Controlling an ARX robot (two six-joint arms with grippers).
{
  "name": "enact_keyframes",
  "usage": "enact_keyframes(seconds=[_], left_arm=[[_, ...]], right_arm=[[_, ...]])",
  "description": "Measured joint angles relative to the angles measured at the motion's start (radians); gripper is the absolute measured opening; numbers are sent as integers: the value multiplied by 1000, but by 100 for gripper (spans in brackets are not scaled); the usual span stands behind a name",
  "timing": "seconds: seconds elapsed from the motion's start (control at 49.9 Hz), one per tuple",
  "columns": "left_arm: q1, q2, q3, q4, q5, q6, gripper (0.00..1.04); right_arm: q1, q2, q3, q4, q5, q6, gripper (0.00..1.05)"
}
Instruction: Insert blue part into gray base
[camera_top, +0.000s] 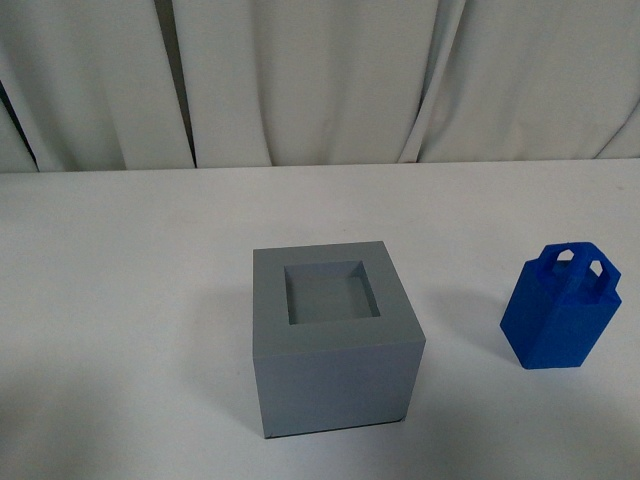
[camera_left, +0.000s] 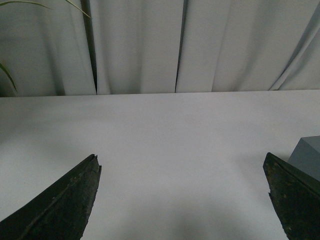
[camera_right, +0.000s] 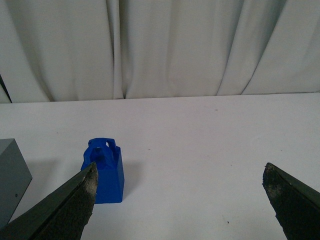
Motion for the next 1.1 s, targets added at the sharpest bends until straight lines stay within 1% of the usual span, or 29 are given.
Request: enact_keyframes(seconds=[1.102], left_arm=[[0, 0, 0, 0, 0, 0, 99]], right_arm=[[0, 0, 0, 0, 0, 0, 97]])
